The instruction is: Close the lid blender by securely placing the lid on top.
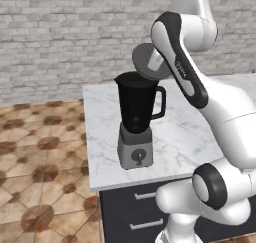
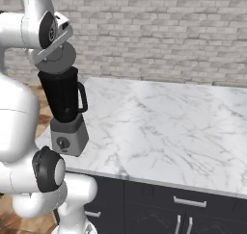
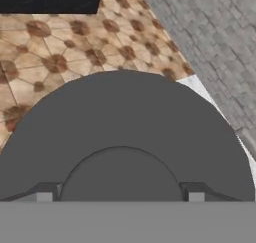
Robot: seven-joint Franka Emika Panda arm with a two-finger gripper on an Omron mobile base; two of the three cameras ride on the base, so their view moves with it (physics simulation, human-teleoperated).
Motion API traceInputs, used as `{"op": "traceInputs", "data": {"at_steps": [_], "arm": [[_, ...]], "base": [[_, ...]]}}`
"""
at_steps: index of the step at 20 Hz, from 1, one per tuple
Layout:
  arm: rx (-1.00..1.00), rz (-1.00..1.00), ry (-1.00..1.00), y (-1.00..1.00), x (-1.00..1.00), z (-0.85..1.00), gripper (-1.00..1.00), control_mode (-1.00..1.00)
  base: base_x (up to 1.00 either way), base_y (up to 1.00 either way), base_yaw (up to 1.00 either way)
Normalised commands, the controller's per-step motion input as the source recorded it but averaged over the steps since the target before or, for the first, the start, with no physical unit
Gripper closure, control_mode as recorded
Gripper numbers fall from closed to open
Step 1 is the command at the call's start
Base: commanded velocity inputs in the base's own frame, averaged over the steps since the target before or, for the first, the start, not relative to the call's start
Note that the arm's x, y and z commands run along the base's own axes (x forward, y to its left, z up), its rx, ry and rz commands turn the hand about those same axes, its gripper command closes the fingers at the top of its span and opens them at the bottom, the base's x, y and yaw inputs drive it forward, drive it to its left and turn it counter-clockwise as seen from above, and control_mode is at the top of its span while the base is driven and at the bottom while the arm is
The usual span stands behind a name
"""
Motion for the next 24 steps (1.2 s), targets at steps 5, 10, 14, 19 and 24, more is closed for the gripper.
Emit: {"op": "traceInputs", "data": {"at_steps": [5,10,14,19,24], "arm": [[-0.01,0.06,0.1,0.11,0.32,-0.13,1.0,-1.0],[-0.05,0.04,0.05,0.0,0.0,-0.24,1.0,-1.0],[-0.05,0.04,0.09,0.04,0.0,-0.25,1.0,-1.0],[-0.04,0.06,0.02,0.18,0.03,-0.02,1.0,-1.0],[-0.03,0.1,0.0,0.15,0.1,0.0,1.0,-1.0]], "base": [[0.0,0.0,0.0],[0.0,0.0,0.0],[0.0,0.0,0.0],[0.0,0.0,0.0],[0.0,0.0,0.0]]}}
